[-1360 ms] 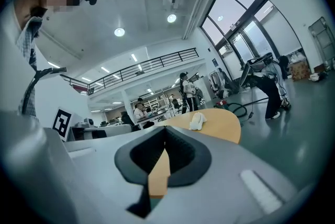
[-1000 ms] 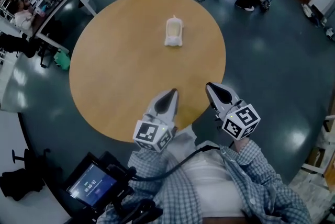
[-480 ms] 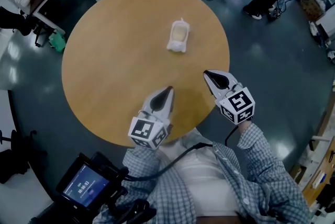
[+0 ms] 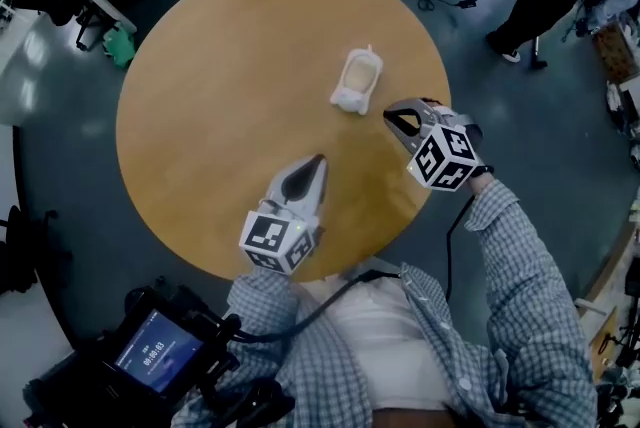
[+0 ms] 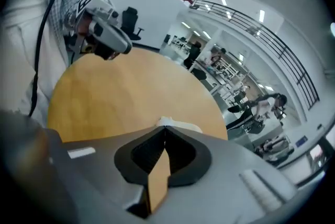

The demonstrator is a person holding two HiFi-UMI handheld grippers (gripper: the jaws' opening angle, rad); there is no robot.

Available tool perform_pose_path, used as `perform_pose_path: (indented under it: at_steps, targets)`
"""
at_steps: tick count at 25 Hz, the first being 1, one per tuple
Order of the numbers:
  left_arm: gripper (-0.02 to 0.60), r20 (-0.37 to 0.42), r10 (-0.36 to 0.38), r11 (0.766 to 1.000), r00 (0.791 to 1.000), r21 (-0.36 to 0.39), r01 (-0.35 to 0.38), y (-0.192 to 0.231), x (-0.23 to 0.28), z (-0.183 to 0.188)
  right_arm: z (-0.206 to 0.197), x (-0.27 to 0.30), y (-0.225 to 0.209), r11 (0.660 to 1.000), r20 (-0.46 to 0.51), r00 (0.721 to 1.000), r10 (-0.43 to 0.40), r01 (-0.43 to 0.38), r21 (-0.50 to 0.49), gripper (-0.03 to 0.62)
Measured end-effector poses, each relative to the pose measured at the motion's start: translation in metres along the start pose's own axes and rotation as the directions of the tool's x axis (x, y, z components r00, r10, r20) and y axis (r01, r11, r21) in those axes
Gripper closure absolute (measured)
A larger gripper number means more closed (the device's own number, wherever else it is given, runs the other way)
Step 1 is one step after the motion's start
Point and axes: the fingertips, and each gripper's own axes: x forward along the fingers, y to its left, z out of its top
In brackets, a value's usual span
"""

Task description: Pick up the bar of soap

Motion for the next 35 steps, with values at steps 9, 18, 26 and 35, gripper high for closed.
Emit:
perform_pose_path:
  at_steps: [9, 18, 26, 35]
  targets:
    - [0.583, 0.015, 0.024, 0.999, 1.0, -0.046, -0.024, 0.003, 0.003, -0.001, -0.01, 0.052, 0.004, 0.86, -0.222, 0.956, 0.189, -0.271, -0.432, 0.424]
    - [0.583, 0.012, 0.067, 0.994, 0.998, -0.084, -0.065, 0.007, 0.008, 0.001, -0.021, 0.085, 0.0, 0.55, -0.421, 0.877, 0.233, -0.475, -0.687, 0.32]
    - [0.583, 0.01, 0.092, 0.991, 0.996, -0.102, -0.09, 0.011, 0.003, -0.002, -0.038, 0.099, 0.018, 0.386, -0.57, 0.78, 0.26, -0.625, -0.679, 0.278]
    - [0.583, 0.006, 0.095, 0.99, 0.995, -0.109, -0.094, 0.011, -0.001, -0.007, -0.041, 0.096, 0.024, 0.398, -0.548, 0.779, 0.305, -0.627, -0.669, 0.292]
